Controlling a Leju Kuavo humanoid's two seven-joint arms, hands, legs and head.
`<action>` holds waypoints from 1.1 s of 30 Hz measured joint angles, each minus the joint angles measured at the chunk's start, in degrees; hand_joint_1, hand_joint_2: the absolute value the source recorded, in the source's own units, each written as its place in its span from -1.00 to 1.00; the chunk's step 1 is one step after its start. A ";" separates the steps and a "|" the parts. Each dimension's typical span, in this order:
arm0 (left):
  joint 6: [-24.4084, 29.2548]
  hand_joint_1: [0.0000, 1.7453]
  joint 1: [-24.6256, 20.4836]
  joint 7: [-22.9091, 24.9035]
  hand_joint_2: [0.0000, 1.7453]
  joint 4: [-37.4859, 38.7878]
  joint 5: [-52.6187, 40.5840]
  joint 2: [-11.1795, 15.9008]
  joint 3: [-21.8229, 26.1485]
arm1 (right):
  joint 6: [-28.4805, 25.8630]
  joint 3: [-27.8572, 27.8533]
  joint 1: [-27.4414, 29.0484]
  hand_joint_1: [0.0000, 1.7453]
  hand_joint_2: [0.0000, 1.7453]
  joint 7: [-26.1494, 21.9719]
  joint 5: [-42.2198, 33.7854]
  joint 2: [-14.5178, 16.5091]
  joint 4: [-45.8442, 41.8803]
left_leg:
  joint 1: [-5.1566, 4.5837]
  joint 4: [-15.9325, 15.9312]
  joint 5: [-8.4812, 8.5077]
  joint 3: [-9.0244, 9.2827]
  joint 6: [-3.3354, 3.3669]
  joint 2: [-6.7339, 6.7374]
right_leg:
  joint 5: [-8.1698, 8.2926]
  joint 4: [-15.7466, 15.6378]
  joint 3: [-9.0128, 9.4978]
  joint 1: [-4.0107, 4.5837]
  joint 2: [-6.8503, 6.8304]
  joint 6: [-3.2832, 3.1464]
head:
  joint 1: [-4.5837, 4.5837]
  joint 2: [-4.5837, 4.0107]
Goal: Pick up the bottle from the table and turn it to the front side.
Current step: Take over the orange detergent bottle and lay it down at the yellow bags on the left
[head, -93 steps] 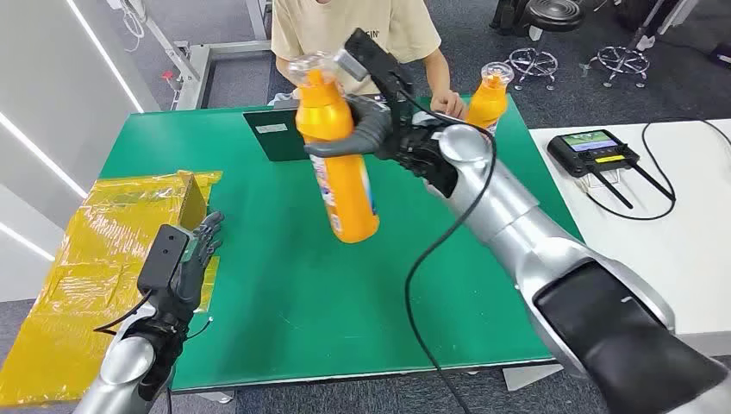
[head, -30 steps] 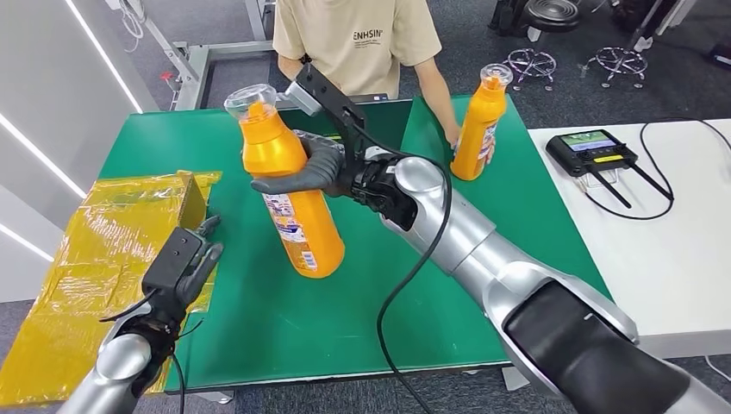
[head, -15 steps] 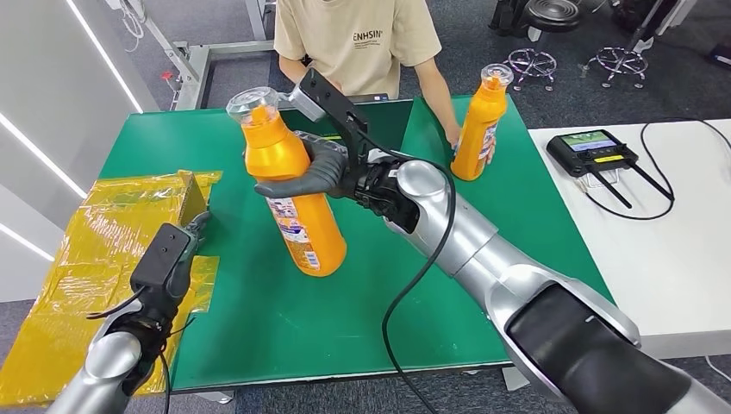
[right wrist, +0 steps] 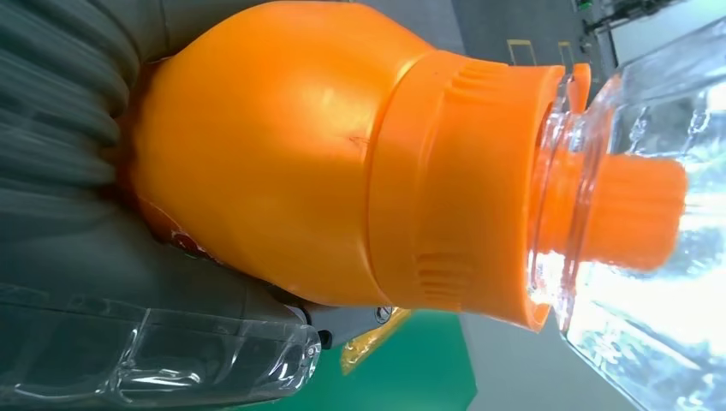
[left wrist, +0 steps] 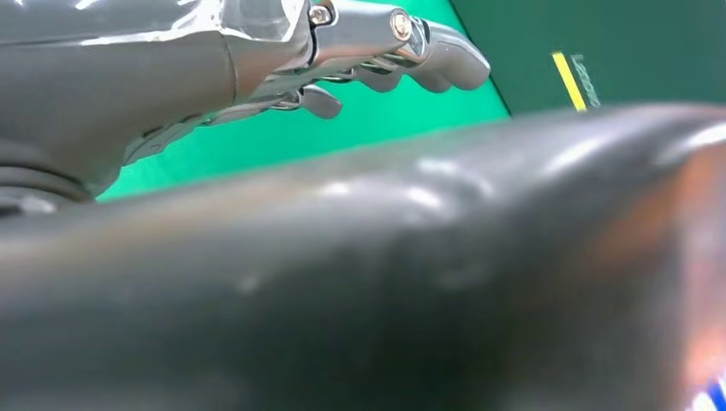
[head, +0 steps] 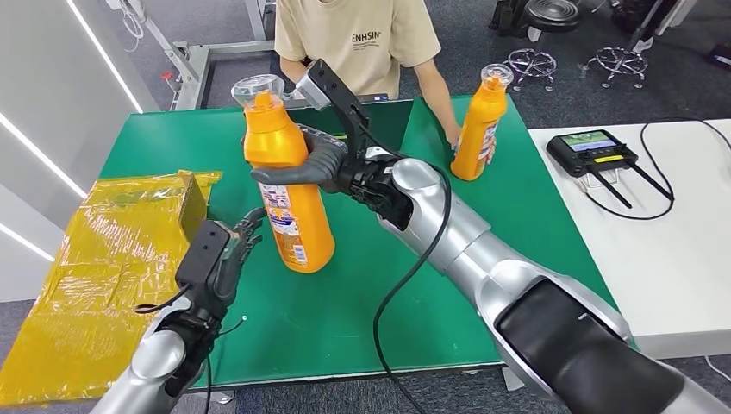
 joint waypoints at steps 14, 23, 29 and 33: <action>4.32 1.00 -0.89 -1.66 1.00 1.01 -0.08 -4.76 -5.64 | -0.56 -0.82 -1.19 1.00 1.00 1.07 -0.50 1.79 2.51 | 0.01 0.00 0.00 0.00 0.00 0.01 | 0.00 0.00 -0.01 0.01 0.00 0.00 | 0.00 0.00; 4.72 1.00 -1.95 -1.81 1.00 2.37 -0.11 -5.99 -6.36 | -0.68 -0.93 -1.72 1.00 1.00 1.95 -0.69 2.12 2.81 | 0.01 0.00 0.00 0.00 0.00 0.01 | 0.00 0.00 -0.01 0.01 0.01 0.00 | -0.01 0.00; 4.72 1.00 -2.78 -2.38 1.00 2.53 0.19 -6.05 -6.62 | -0.68 -1.20 -1.88 1.00 1.00 1.86 -0.74 1.86 3.04 | 0.01 0.00 0.00 0.00 0.00 0.01 | 0.00 0.00 -0.02 0.01 0.02 0.00 | -0.01 0.00; 4.71 1.00 -3.28 -2.76 1.00 2.78 0.87 -6.27 -6.83 | -0.89 -1.25 -1.88 1.00 1.00 1.61 -0.72 1.37 3.02 | 0.01 0.00 0.00 0.00 0.00 0.01 | 0.00 0.00 -0.02 0.01 0.02 0.00 | -0.01 0.00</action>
